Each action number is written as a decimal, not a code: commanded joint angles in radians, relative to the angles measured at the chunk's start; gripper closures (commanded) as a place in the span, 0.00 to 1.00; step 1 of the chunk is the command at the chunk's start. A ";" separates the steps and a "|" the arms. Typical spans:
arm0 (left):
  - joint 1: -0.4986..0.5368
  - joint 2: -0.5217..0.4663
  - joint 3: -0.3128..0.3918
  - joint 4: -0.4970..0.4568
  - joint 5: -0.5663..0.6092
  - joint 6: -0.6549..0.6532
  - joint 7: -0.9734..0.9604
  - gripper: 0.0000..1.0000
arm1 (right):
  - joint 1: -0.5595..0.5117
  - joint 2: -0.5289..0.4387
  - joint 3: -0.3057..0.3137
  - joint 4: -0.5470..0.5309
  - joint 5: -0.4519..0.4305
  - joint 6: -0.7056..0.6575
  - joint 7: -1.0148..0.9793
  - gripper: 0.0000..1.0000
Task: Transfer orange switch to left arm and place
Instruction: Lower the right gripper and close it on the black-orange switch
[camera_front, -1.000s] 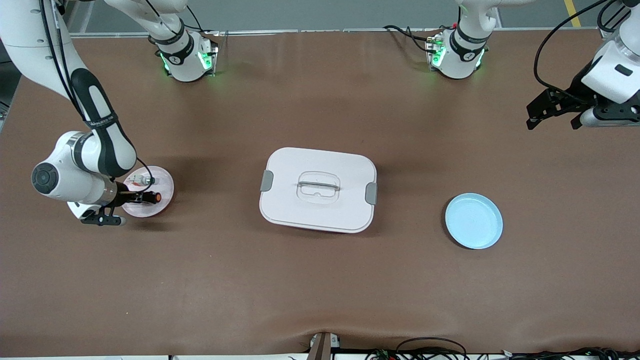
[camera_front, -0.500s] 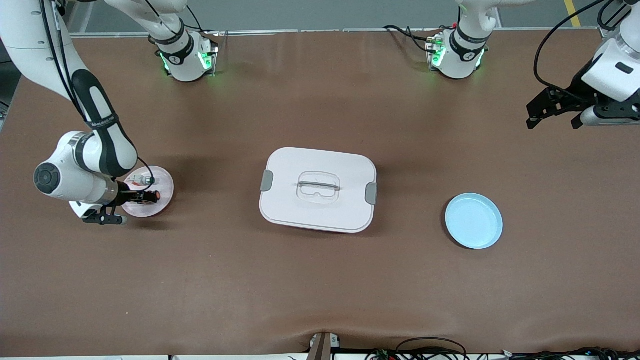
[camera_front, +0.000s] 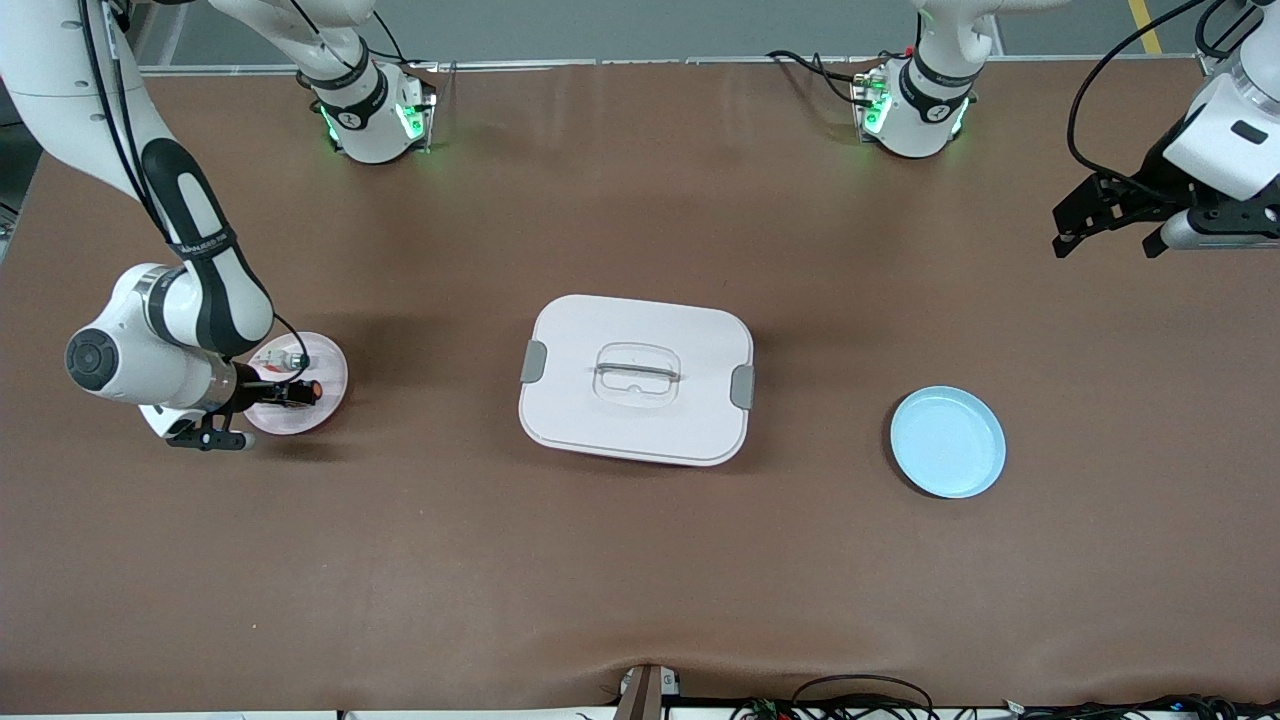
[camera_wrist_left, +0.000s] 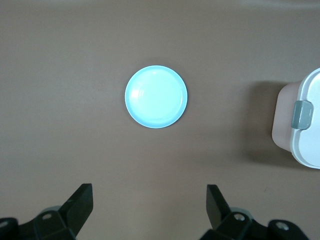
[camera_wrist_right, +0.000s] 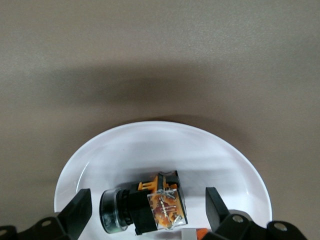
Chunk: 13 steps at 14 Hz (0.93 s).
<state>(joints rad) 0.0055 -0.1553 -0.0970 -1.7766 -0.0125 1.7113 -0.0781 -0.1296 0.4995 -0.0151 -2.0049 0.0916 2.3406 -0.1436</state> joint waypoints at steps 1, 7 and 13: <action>0.002 0.013 -0.003 0.028 -0.007 -0.021 0.014 0.00 | -0.002 -0.009 0.011 -0.006 0.007 -0.012 -0.005 0.00; 0.002 0.011 -0.003 0.028 -0.007 -0.021 0.015 0.00 | -0.004 -0.012 0.009 -0.026 0.005 -0.003 -0.089 0.00; 0.005 0.013 -0.003 0.028 -0.007 -0.021 0.020 0.00 | 0.010 -0.018 0.009 -0.072 -0.010 0.055 -0.117 0.00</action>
<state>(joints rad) 0.0055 -0.1553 -0.0970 -1.7765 -0.0125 1.7113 -0.0781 -0.1267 0.4996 -0.0083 -2.0363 0.0902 2.3597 -0.2429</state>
